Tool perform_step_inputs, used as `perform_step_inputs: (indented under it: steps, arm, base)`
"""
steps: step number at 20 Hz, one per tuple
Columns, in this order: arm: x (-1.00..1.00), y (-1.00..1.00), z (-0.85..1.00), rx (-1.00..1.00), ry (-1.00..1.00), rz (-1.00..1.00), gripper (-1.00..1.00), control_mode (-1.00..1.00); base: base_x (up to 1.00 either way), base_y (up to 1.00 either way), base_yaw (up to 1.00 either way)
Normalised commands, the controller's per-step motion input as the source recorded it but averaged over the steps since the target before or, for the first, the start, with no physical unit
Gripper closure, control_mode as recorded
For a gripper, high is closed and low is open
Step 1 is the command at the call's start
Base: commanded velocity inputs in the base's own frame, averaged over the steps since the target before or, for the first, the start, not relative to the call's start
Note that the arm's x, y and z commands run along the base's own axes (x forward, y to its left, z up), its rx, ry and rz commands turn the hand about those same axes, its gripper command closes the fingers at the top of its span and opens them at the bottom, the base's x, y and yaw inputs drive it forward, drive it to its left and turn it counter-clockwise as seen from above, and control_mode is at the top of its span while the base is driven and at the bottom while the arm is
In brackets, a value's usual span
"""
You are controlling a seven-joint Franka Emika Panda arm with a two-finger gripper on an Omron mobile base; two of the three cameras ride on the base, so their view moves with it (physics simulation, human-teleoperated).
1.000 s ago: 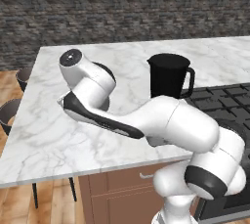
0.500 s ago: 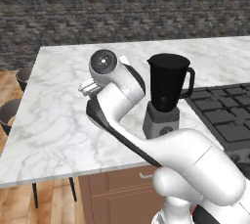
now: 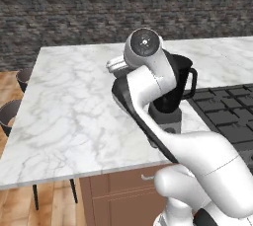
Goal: Close the lid blender by securely placing the lid on top.
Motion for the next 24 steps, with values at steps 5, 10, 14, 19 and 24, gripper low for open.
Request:
perform_step_inputs:
  steps: [5, 10, 14, 19, 24]
  arm:
    - [-0.03, -0.61, 0.41, 0.04, -0.01, -0.05, 1.0, -1.0]
    - [0.0, -0.69, 0.17, 0.08, 0.0, -0.01, 1.0, -1.0]
    - [0.0, -0.76, 0.07, 0.11, 0.0, 0.0, 1.0, -1.0]
    - [0.05, -0.65, 0.17, 0.12, -0.01, 0.0, 1.0, -1.0]
    - [0.31, -0.3, 0.05, 0.11, 0.0, 0.0, 1.0, -1.0]
  base:
    - [0.0, 0.0, 0.0]
    - [0.0, 0.0, 0.0]
    - [0.0, 0.0, 0.0]
    - [0.0, 0.0, 0.0]
    - [0.0, 0.0, 0.0]
